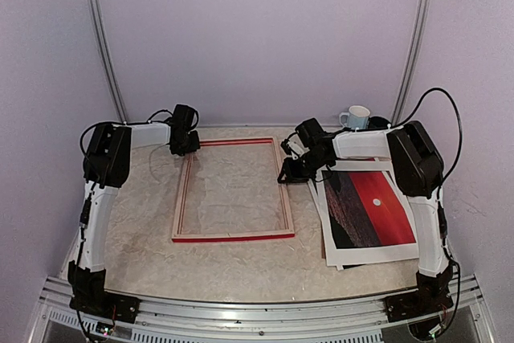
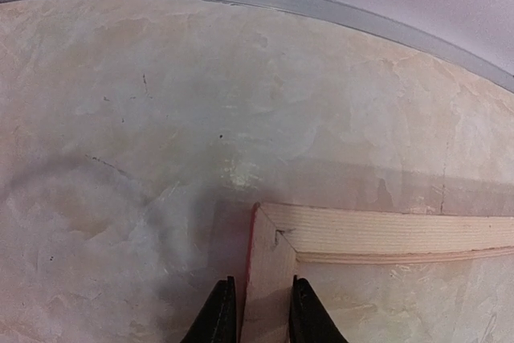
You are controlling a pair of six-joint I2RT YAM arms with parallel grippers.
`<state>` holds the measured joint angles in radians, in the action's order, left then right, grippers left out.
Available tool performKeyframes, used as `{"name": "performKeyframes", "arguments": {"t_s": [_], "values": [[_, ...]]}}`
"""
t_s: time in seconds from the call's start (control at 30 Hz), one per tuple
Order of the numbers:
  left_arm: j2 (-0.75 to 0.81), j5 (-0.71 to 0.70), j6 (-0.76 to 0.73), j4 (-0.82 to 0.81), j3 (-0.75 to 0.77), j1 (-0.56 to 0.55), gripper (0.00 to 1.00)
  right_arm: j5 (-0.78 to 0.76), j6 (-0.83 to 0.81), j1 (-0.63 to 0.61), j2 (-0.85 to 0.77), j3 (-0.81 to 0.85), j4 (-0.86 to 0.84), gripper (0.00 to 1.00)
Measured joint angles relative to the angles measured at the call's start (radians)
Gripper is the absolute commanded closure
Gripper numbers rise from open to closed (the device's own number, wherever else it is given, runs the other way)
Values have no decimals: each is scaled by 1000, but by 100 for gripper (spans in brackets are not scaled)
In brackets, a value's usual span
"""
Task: Put the photo into the frame
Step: Hold the frame body at the center of the board.
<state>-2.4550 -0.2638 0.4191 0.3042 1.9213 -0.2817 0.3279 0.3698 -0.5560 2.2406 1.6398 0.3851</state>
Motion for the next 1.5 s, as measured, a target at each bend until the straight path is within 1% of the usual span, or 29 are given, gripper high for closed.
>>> {"name": "performKeyframes", "arguments": {"t_s": [0.07, 0.27, 0.43, 0.53, 0.7, 0.77, 0.93, 1.07, 1.23, 1.5], "values": [[0, -1, -5, 2, 0, 0, 81, -3, 7, 0, 0, 0, -2, 80], [3, -3, -25, 2, -8, -2, 82, -15, 37, 0, 0, -1, -11, 89], [60, -34, -22, -3, -98, -10, 82, -14, 76, 0, -2, -18, -43, 97], [98, -50, -9, -4, -160, -15, 81, -14, 96, 0, -8, -34, -63, 100], [158, -61, 16, 10, -242, -17, 80, -11, 119, 0, -15, -52, -83, 100], [166, -65, 23, 19, -251, -19, 77, -11, 126, 0, -16, -54, -86, 100], [177, -73, 45, 55, -257, -32, 74, -30, 145, -6, -19, -56, -87, 100], [200, -77, 69, 69, -288, -42, 75, -47, 161, -11, -23, -63, -93, 100], [222, -91, 87, 79, -321, -45, 78, -61, 174, -16, -25, -66, -99, 100], [265, -99, 112, 95, -377, -56, 79, -69, 187, -18, -25, -66, -100, 100]]}}
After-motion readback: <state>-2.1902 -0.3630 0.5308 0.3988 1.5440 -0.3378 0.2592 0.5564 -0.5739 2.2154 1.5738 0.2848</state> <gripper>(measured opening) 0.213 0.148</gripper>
